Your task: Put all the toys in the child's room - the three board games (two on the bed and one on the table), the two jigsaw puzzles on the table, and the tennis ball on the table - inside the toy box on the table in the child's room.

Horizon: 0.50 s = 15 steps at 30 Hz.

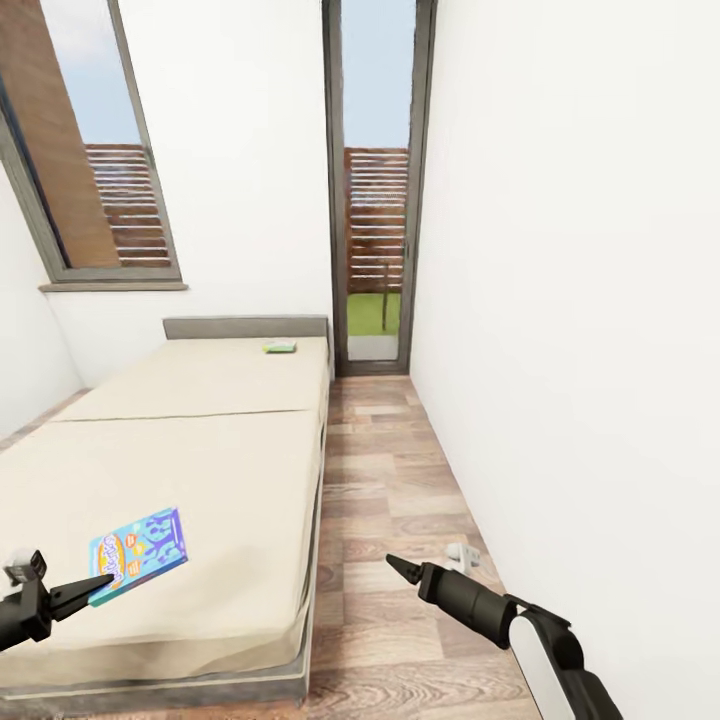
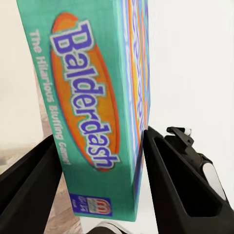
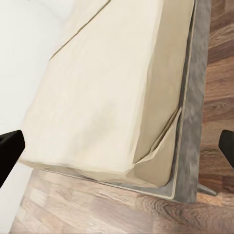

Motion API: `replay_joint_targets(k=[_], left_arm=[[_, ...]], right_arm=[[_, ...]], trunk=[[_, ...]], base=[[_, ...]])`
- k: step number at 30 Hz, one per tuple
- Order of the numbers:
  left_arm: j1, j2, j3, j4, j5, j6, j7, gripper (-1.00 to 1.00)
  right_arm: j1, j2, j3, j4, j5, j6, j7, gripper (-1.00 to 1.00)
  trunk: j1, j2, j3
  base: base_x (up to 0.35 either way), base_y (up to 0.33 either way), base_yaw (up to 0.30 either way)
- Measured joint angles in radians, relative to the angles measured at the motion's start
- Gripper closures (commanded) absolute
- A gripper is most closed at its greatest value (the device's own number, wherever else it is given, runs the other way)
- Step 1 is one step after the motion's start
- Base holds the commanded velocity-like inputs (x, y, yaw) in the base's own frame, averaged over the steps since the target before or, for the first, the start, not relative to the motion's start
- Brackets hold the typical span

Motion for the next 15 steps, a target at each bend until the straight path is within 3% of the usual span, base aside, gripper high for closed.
replay_joint_targets(k=[6,15], left_arm=[[0.0,0.001,0.0,0.0,0.0,0.0,0.0,1.0],[0.0,0.004,0.001,0.0,-0.001,0.0,0.0,1.0]], right_arm=[[0.0,-0.002,-0.002,-0.005,-0.001,0.006,0.0,-1.0],[0.0,-0.002,-0.001,-0.006,0.0,0.0,-0.002,-1.0]], trunk=[[-0.023,0.042,0.019],[-0.058,0.105,0.048]], base=[[-0.152,0.0,0.038],[-0.018,0.0,0.003]])
